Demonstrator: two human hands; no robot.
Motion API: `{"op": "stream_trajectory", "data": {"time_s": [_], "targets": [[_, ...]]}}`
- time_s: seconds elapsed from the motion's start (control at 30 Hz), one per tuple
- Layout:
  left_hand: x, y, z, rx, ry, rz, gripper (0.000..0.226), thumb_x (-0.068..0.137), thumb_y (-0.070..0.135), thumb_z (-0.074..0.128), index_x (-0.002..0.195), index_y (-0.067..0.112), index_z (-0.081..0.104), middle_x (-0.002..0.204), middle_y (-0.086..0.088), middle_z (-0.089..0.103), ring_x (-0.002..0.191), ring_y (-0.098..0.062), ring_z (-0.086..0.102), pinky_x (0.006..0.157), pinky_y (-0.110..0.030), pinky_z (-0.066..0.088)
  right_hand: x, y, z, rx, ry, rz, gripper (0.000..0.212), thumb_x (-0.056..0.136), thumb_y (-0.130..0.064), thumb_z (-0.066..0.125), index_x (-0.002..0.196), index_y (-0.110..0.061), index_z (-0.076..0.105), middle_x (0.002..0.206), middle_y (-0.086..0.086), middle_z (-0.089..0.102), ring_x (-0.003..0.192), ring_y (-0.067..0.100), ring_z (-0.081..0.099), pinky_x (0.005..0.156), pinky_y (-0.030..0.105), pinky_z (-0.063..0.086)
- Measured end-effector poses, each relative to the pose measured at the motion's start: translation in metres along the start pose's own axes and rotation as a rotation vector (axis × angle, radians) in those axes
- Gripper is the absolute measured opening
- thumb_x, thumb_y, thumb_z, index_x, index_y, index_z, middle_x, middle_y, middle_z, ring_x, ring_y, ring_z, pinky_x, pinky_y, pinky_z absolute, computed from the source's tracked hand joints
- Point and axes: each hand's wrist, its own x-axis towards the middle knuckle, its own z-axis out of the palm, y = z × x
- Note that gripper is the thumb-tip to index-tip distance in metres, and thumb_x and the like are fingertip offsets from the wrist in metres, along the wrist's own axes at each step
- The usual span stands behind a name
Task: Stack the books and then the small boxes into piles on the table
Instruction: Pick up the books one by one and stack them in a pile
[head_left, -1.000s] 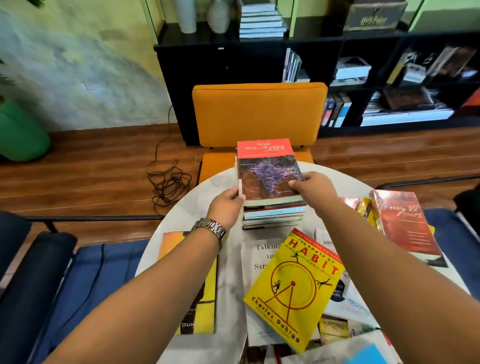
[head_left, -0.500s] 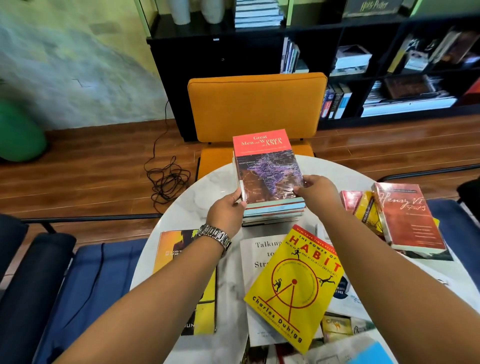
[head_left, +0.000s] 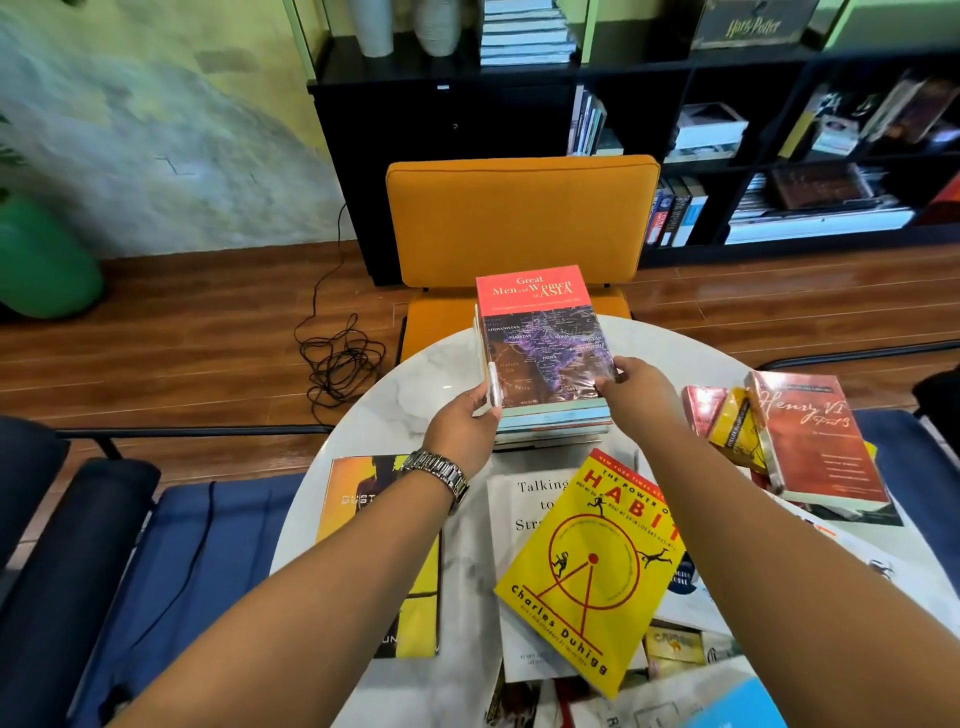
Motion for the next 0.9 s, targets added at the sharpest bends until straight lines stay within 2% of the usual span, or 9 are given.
{"op": "stream_trajectory", "data": {"time_s": [0.1, 0.2, 0.37, 0.43, 0.57, 0.63, 0.7, 0.8, 0.9], "targets": [[-0.01, -0.008, -0.008, -0.015, -0.015, -0.018, 0.049, 0.096, 0.028, 0.051, 0.143, 0.018, 0.042, 0.146, 0.002, 0.045, 0.128, -0.016, 0.05, 0.103, -0.027, 0.038, -0.015, 0.0, 0.006, -0.079, 0.092, -0.015, 0.057, 0.094, -0.026, 0.053, 0.147, -0.022, 0.034, 0.141, 0.01, 0.046, 0.123, 0.031, 0.05, 0.098, 0.048, 0.047], [-0.022, -0.029, -0.02, 0.028, -0.026, -0.032, 0.049, 0.094, 0.034, 0.052, 0.141, 0.02, 0.043, 0.147, 0.0, 0.043, 0.128, -0.017, 0.049, 0.105, -0.03, 0.04, -0.045, -0.003, 0.016, -0.161, 0.193, -0.174, 0.057, 0.091, -0.026, 0.056, 0.144, -0.019, 0.039, 0.139, 0.013, 0.044, 0.127, 0.034, 0.039, 0.105, 0.045, 0.034], [-0.051, -0.08, -0.039, 0.329, 0.021, -0.077, 0.052, 0.091, 0.04, 0.053, 0.138, 0.019, 0.046, 0.141, -0.005, 0.047, 0.13, -0.024, 0.043, 0.11, -0.034, 0.033, -0.105, -0.02, 0.053, -0.087, 0.086, -0.356, 0.045, 0.09, -0.024, 0.062, 0.133, -0.018, 0.054, 0.138, 0.008, 0.047, 0.128, 0.029, 0.038, 0.108, 0.039, 0.03], [-0.065, -0.1, -0.045, 0.398, -0.008, -0.155, 0.058, 0.089, 0.048, 0.051, 0.14, 0.023, 0.042, 0.148, -0.005, 0.039, 0.136, -0.026, 0.035, 0.113, -0.039, 0.03, -0.13, -0.024, 0.073, -0.018, 0.024, -0.396, 0.041, 0.088, -0.021, 0.064, 0.128, -0.015, 0.058, 0.13, 0.009, 0.052, 0.125, 0.028, 0.043, 0.106, 0.035, 0.032], [-0.104, -0.133, -0.058, 0.441, -0.014, -0.299, 0.071, 0.086, 0.053, 0.051, 0.148, 0.028, 0.026, 0.16, -0.002, 0.01, 0.146, -0.028, 0.014, 0.118, -0.046, 0.019, -0.191, -0.028, 0.117, 0.083, -0.3, -0.229, 0.046, 0.09, -0.025, 0.062, 0.135, -0.019, 0.052, 0.136, 0.001, 0.046, 0.129, 0.016, 0.044, 0.106, 0.025, 0.032], [-0.118, -0.148, -0.06, 0.403, -0.021, -0.349, 0.08, 0.085, 0.052, 0.054, 0.151, 0.029, 0.015, 0.161, -0.002, 0.002, 0.146, -0.031, 0.012, 0.118, -0.047, 0.019, -0.214, -0.022, 0.139, 0.053, -0.397, -0.132, 0.055, 0.089, -0.032, 0.061, 0.14, -0.025, 0.045, 0.141, -0.001, 0.046, 0.129, 0.016, 0.045, 0.105, 0.026, 0.035], [-0.131, -0.161, -0.061, 0.298, -0.04, -0.42, 0.086, 0.083, 0.049, 0.058, 0.151, 0.031, 0.009, 0.159, -0.009, 0.009, 0.144, -0.033, 0.02, 0.116, -0.046, 0.026, -0.229, -0.015, 0.152, -0.001, -0.428, -0.043, 0.063, 0.088, -0.035, 0.06, 0.146, -0.027, 0.037, 0.145, 0.001, 0.045, 0.128, 0.02, 0.047, 0.1, 0.028, 0.039], [-0.14, -0.172, -0.062, 0.14, 0.004, -0.44, 0.09, 0.07, 0.05, 0.064, 0.146, 0.032, 0.017, 0.147, -0.012, 0.037, 0.132, -0.032, 0.041, 0.105, -0.047, 0.042, -0.239, -0.008, 0.162, 0.146, -0.509, 0.153, 0.07, 0.091, -0.026, 0.061, 0.151, -0.022, 0.024, 0.15, 0.004, 0.039, 0.131, 0.023, 0.043, 0.099, 0.029, 0.038], [-0.142, -0.164, -0.068, -0.03, 0.005, -0.493, 0.095, 0.079, 0.042, 0.066, 0.151, 0.023, 0.009, 0.15, -0.013, 0.034, 0.133, -0.032, 0.04, 0.107, -0.042, 0.039, -0.244, -0.008, 0.166, 0.262, -0.564, 0.259, 0.075, 0.091, -0.03, 0.062, 0.152, -0.026, 0.02, 0.151, 0.003, 0.037, 0.133, 0.026, 0.041, 0.097, 0.033, 0.039]]}}
